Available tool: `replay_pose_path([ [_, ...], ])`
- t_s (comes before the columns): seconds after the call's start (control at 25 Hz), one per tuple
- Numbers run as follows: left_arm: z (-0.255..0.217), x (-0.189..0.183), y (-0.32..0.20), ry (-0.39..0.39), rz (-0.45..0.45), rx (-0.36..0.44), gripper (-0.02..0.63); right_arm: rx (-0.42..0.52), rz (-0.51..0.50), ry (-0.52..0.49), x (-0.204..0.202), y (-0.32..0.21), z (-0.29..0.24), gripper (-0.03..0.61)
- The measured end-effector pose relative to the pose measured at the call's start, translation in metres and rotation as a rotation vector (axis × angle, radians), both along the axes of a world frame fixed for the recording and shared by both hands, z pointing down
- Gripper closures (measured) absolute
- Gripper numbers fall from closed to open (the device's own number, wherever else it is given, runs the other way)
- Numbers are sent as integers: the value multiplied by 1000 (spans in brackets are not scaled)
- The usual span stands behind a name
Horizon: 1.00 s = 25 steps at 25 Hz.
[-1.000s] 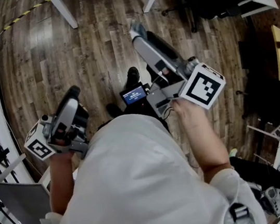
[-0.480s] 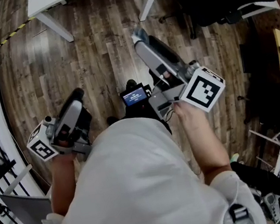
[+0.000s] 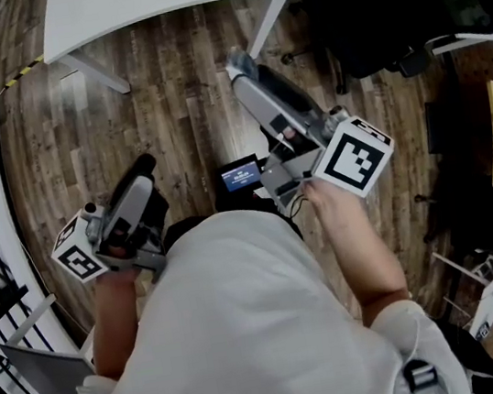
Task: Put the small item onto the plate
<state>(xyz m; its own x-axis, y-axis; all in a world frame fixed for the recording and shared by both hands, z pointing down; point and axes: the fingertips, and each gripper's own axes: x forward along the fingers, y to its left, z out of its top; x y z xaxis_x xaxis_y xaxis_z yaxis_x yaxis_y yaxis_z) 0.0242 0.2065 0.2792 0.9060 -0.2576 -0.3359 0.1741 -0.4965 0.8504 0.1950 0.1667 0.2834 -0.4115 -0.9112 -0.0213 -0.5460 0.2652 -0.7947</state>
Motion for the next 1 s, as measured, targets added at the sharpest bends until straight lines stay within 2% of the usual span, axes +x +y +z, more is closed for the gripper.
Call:
replay_pose_path([
  [0.24, 2, 24, -19, -7, -7, -9, 453, -13, -2, -7, 25, -21, 9, 276],
  [0.56, 9, 20, -56, 5, 15, -25, 453, -39, 13, -3, 14, -49, 18, 276],
  [0.72, 11, 15, -94, 21, 53, -27, 453, -50, 44, 15, 9, -80, 20, 276],
  [1.0, 9, -4, -191, 9, 122, -35, 453, -78, 105, 21, -10, -165, 21, 276],
])
